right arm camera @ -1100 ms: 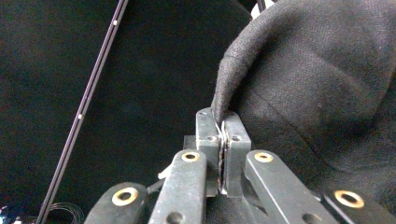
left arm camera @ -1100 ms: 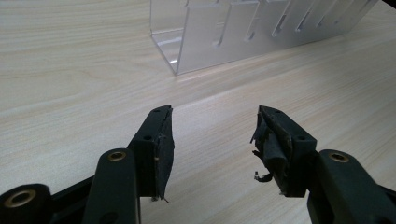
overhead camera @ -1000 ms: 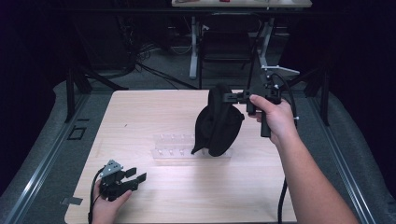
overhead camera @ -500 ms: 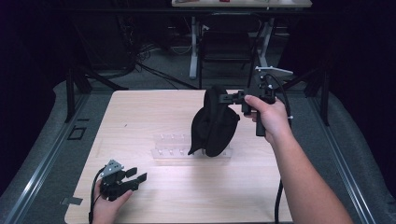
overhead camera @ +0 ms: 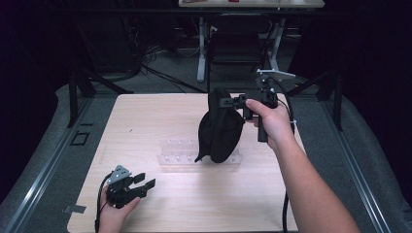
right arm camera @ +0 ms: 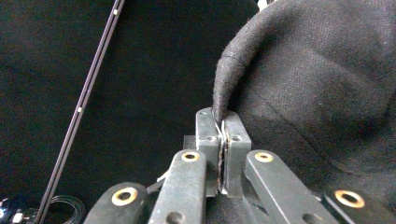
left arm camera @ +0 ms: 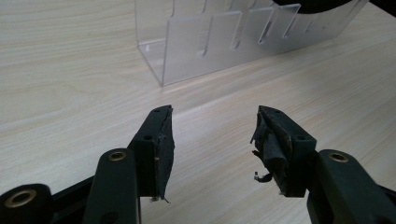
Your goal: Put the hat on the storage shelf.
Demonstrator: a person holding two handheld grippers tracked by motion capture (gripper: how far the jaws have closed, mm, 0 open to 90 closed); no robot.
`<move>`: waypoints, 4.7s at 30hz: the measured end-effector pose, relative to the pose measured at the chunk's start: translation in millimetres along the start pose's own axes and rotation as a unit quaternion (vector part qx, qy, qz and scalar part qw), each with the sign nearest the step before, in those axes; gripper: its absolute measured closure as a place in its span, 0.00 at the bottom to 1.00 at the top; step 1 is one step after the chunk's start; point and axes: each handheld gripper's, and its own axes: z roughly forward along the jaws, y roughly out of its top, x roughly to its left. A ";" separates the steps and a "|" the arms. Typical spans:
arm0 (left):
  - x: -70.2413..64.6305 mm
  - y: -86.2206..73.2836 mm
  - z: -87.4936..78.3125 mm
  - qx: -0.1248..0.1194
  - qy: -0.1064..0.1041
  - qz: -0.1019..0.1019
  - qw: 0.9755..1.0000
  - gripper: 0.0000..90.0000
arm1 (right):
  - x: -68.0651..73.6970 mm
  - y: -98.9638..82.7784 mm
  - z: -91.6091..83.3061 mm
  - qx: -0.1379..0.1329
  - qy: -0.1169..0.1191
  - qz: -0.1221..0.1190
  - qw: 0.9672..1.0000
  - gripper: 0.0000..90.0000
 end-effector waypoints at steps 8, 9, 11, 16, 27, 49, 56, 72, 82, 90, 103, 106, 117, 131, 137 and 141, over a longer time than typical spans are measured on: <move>-20.6 21.8 4.5 -0.018 -0.018 0.026 0.999 0.54 | -2.3 -3.3 9.1 -0.012 0.021 0.013 1.000 0.98; -23.8 24.3 5.8 -0.023 -0.019 0.030 0.999 0.55 | -3.0 -3.2 9.6 -0.012 0.023 0.013 1.000 0.98; -26.5 27.3 6.6 -0.023 -0.022 0.035 0.999 0.55 | -2.8 -2.7 10.4 -0.013 0.023 0.014 1.000 0.98; -42.7 50.8 11.6 -0.041 -0.040 0.056 0.997 0.55 | -1.3 -2.0 13.5 -0.012 0.024 0.014 1.000 0.98; -68.5 78.7 25.2 -0.049 -0.058 0.080 0.994 0.55 | 1.7 -2.7 20.2 -0.010 0.024 0.012 1.000 0.98; -101.5 94.6 52.1 -0.021 -0.065 0.129 0.989 0.77 | 8.2 -3.0 32.6 -0.006 0.024 0.009 1.000 0.98; -107.0 92.7 53.6 -0.023 -0.050 0.160 0.986 0.87 | 10.7 -3.9 34.4 -0.004 0.021 0.009 1.000 0.98; -108.9 91.2 52.8 -0.022 -0.034 0.176 0.984 0.91 | 12.5 -5.5 34.4 -0.003 0.025 0.005 1.000 0.95; -110.5 90.7 52.5 -0.022 -0.026 0.184 0.982 0.91 | 16.4 -6.7 27.9 -0.006 0.041 0.001 0.999 0.88; -106.6 89.0 50.6 -0.015 -0.006 0.193 0.981 0.94 | 20.8 -5.0 12.3 -0.020 0.043 -0.007 0.999 0.88; -95.6 74.5 54.8 0.000 0.007 0.191 0.982 0.94 | 23.2 -7.8 -1.3 -0.025 0.029 -0.021 0.999 0.85; -88.8 64.6 60.2 0.005 0.009 0.172 0.985 0.93 | 23.2 -8.5 -5.5 -0.028 0.022 -0.025 0.999 0.85; -77.9 56.9 58.0 0.002 0.010 0.156 0.988 0.84 | 18.5 -13.8 -19.6 -0.043 -0.007 -0.039 0.998 0.82; -66.3 52.2 43.3 -0.007 0.007 0.120 0.993 0.66 | 14.1 -27.7 -45.7 -0.067 -0.073 -0.076 0.992 0.80; -58.4 52.1 32.8 -0.014 -0.001 0.099 0.995 0.60 | 11.9 -36.2 -53.1 -0.073 -0.110 -0.099 0.986 0.80; -53.4 51.2 26.2 -0.019 -0.001 0.085 0.996 0.58 | 8.5 -41.5 -59.1 -0.075 -0.121 -0.104 0.984 0.79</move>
